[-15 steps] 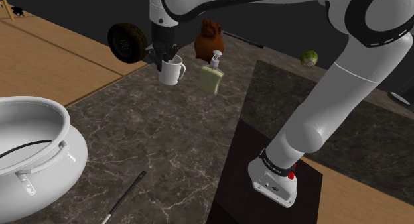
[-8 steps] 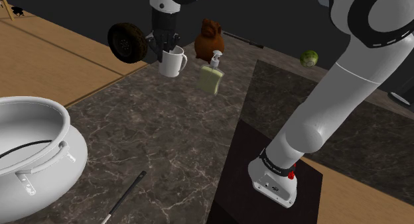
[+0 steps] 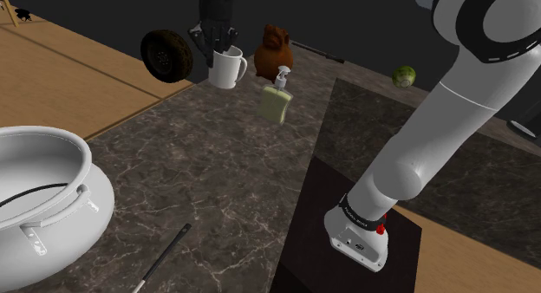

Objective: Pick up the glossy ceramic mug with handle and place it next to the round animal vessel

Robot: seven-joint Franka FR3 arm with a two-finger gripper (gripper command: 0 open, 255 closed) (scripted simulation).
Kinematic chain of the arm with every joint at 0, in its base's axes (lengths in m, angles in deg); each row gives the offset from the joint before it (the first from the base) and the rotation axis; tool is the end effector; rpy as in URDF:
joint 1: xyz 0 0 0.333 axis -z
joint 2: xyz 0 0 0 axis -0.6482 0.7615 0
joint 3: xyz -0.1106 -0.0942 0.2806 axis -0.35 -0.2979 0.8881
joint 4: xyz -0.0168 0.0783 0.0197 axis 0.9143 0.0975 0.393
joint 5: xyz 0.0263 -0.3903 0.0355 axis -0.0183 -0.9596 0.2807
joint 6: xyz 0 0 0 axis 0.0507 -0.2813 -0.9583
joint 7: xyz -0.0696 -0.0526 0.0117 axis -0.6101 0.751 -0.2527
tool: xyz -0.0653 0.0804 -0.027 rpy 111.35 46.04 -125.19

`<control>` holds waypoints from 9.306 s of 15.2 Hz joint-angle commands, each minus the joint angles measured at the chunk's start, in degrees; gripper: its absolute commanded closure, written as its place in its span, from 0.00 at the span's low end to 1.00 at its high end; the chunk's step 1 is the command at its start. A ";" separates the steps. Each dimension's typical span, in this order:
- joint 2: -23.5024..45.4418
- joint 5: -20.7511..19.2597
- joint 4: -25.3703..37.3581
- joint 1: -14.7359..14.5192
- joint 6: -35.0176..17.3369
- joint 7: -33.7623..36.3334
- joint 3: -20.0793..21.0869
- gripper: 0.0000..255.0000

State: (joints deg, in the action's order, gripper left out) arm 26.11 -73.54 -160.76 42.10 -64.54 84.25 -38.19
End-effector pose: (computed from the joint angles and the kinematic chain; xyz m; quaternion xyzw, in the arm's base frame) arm 0.5299 0.1761 0.5435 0.9964 -0.0728 0.0237 0.0356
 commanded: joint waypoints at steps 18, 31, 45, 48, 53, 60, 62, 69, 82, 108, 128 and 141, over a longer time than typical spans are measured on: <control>2.59 -0.81 17.97 -0.39 15.57 -0.47 0.40 1.00; 8.55 -3.33 35.69 -1.92 27.83 0.04 1.31 1.00; -3.33 1.08 21.11 9.87 22.83 -21.24 -9.72 1.00; -3.92 1.18 20.33 11.82 22.34 -25.61 -12.18 1.00; -3.56 1.17 20.58 15.01 21.80 -32.77 -16.18 1.00; -0.28 1.39 24.32 19.59 21.69 -42.58 -21.44 1.00; 1.28 1.61 26.19 20.96 21.86 -45.35 -22.86 1.00; 9.26 3.28 36.36 26.30 23.70 -54.86 -27.40 1.00; 21.69 6.81 49.76 34.35 24.57 -64.82 -30.80 1.00; 12.33 5.00 15.44 32.44 -0.48 -63.81 -30.53 1.00; 13.87 5.28 2.03 32.37 -15.40 -63.77 -30.38 1.00; 17.39 6.00 -3.49 32.54 -24.39 -64.08 -30.16 1.00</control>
State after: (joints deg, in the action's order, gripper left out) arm 42.86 -67.67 -164.22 74.57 -88.22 20.25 -68.37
